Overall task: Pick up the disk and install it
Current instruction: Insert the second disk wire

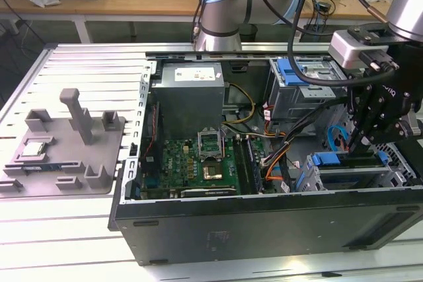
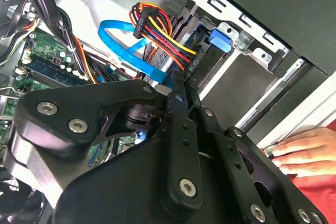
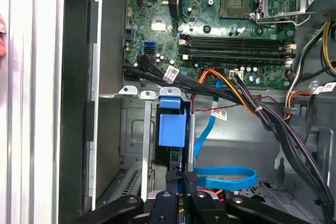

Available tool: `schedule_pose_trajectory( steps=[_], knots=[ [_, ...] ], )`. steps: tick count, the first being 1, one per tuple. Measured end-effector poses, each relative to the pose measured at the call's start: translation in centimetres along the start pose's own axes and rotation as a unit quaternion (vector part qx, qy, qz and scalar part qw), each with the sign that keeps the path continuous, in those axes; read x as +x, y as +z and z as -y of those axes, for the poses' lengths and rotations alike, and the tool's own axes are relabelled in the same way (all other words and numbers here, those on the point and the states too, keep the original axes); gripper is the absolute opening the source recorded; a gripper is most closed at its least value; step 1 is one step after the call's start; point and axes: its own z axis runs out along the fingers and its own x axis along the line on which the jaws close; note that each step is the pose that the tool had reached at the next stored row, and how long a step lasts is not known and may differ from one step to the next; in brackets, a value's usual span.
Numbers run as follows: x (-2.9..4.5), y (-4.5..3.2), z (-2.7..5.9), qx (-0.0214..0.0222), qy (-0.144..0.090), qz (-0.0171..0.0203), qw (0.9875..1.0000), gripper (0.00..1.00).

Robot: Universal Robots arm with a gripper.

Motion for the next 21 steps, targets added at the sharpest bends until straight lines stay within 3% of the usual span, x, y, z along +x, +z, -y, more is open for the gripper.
schedule_pose_trajectory(
  steps=[21],
  knots=[
    [-0.02, 0.27, -0.01, 0.0002, -0.003, 0.0, 1.0, 0.16]
  ],
)
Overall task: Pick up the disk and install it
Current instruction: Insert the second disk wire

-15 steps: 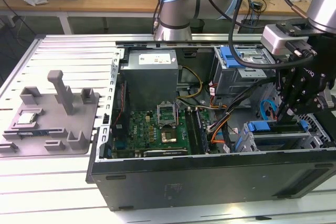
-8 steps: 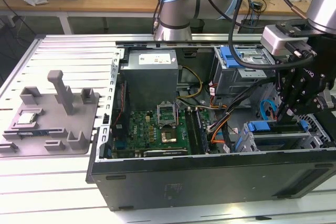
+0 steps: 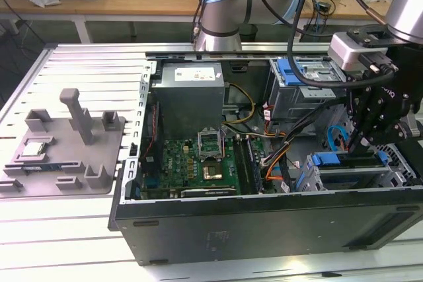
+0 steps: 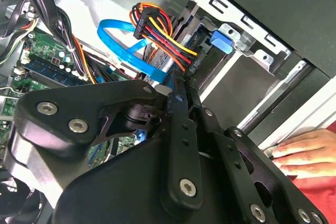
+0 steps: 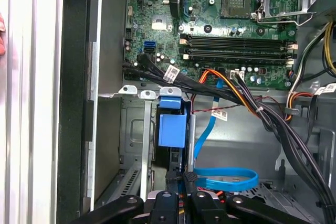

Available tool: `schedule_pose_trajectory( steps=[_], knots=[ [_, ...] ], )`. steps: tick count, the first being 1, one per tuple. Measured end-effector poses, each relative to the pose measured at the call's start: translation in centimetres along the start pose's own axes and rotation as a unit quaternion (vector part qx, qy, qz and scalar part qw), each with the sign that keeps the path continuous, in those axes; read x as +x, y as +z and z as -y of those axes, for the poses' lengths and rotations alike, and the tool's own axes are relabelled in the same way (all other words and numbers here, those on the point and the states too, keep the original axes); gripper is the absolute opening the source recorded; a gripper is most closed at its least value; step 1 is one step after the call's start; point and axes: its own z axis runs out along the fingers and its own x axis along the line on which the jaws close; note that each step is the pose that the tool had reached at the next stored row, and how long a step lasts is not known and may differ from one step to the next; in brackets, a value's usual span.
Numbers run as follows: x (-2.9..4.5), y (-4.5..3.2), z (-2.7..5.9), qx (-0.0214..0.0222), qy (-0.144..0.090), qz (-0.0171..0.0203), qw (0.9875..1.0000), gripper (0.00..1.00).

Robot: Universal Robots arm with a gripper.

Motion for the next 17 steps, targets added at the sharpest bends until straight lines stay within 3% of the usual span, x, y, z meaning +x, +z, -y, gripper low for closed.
schedule_pose_trajectory(
  steps=[17],
  knots=[
    [-0.02, 0.26, -0.01, 0.0001, -0.001, 0.0, 1.0, 0.16]
  ],
)
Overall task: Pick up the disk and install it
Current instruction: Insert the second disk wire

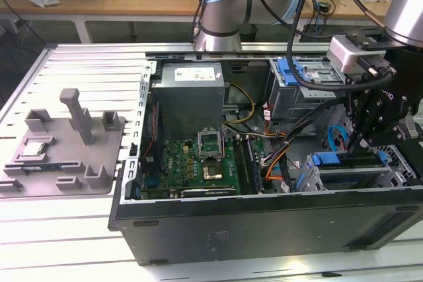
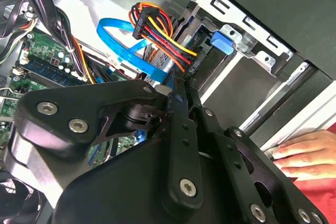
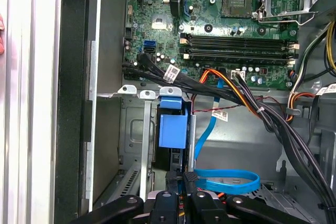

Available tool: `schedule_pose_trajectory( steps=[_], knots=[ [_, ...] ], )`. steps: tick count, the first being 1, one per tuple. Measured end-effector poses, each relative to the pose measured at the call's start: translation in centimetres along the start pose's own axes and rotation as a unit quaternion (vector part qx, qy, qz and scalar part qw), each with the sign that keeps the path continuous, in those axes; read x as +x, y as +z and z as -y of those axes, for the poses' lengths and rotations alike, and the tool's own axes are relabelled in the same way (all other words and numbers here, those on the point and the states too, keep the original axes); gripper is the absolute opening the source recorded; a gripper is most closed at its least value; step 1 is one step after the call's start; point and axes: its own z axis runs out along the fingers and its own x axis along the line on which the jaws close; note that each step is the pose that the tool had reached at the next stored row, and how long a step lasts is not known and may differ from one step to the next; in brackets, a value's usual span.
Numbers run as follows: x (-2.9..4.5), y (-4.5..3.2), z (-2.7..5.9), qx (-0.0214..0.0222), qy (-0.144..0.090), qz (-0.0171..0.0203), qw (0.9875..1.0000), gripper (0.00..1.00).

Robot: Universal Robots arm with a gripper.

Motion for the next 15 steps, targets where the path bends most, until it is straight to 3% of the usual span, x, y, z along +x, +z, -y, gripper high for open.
schedule_pose_trajectory(
  steps=[8, 10, 12, 15],
  knots=[
    [0.0, 0.01, 0.0, 0.0, 0.0, 0.0001, 1.0, 0.17],
    [0.0, 0.01, -0.01, 0.0, 0.0, 0.0001, 1.0, 0.23],
    [0.0, 0.0, -0.01, 0.0, 0.0, 0.0, 1.0, 0.36],
    [0.0, 0.0, -0.01, 0.0, 0.0, 0.0, 1.0, 0.36]
  ],
)
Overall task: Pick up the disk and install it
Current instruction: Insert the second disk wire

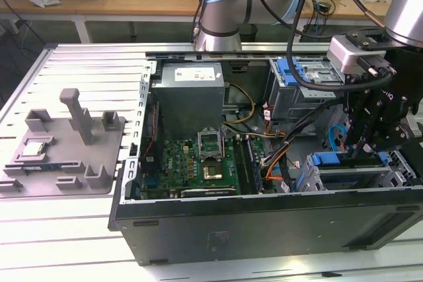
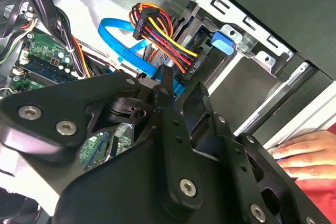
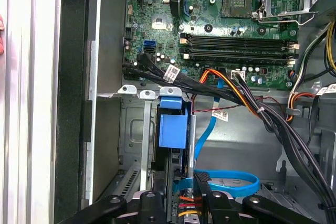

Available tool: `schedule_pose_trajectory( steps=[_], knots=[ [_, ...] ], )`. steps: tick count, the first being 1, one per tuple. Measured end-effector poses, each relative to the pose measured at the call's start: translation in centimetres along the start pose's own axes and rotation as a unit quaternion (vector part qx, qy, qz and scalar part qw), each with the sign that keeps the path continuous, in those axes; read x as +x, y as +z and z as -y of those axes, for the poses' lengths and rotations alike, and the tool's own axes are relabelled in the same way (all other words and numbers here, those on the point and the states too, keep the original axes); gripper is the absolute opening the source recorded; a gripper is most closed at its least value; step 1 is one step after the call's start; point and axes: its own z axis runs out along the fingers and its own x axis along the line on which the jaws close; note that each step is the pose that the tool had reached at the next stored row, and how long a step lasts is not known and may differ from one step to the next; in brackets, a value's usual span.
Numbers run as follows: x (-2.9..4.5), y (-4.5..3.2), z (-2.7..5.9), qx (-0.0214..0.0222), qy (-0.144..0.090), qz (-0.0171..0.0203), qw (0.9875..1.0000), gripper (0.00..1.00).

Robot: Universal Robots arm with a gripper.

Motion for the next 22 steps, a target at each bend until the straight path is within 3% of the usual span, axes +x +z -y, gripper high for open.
schedule_pose_trajectory(
  steps=[5, 11, 15, 16, 17, 18, 22],
  knots=[
    [-0.28, -0.45, -0.21, 0.0003, 0.0, -0.0008, 1.0, 0.36],
    [-1.26, -1.89, -1.12, 0.0012, 0.0, -0.0109, 0.9999, 0.36],
    [-1.9, -2.7, -2.04, 0.0024, 0.0, -0.0197, 0.9998, 0.36],
    [-2.18, -3.03, -2.44, 0.0029, 0.0, -0.0237, 0.9997, 0.27],
    [-2.75, -3.53, -3.28, 0.0043, 0.0, -0.0311, 0.9995, 0.11],
    [-2.84, -3.56, -3.49, 0.0048, 0.0, -0.0328, 0.9995, 0.11],
    [-2.85, -3.56, -3.49, 0.0048, 0.0, -0.0328, 0.9995, 0.11]
  ],
)
